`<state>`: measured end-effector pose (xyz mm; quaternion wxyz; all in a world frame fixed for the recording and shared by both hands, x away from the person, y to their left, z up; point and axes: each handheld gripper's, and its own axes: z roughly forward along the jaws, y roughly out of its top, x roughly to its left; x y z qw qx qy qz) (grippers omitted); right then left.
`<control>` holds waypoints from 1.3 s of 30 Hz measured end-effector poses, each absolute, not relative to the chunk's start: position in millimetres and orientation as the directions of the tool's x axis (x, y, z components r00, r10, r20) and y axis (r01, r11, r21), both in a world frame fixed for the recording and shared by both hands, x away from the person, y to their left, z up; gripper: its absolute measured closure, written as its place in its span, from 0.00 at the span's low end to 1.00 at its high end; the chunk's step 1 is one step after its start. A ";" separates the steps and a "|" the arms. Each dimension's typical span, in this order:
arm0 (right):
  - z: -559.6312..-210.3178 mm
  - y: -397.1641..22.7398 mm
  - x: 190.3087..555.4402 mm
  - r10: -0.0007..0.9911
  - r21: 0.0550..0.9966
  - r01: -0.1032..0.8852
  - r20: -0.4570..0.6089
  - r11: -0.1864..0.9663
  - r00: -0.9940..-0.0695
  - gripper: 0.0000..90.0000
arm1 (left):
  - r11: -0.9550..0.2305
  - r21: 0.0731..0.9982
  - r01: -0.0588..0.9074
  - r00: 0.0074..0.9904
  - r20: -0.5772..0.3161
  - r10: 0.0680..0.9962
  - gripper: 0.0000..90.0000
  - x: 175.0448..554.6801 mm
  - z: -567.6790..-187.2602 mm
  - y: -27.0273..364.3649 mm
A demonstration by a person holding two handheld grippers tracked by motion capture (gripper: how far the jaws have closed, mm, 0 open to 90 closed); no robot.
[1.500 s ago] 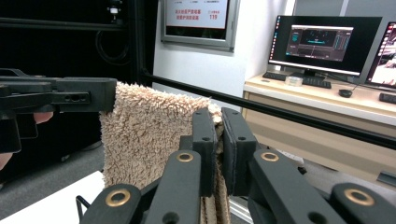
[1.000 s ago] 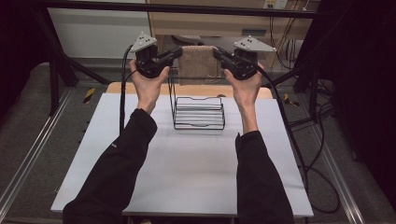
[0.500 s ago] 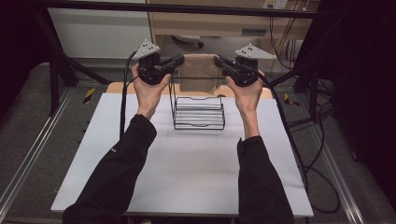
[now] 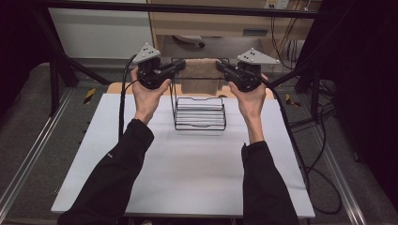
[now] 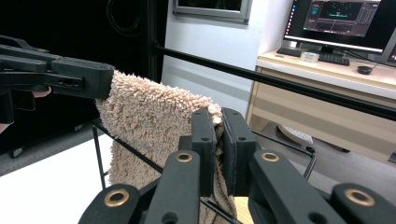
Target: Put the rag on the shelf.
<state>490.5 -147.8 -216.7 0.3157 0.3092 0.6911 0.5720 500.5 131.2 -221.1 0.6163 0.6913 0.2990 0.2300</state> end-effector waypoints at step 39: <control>-256.0 -154.6 472.4 0.756 0.974 0.141 -0.045 0.179 -0.653 0.93 | -0.135 0.964 0.228 0.755 -0.088 0.650 0.88 480.8 -248.3 135.9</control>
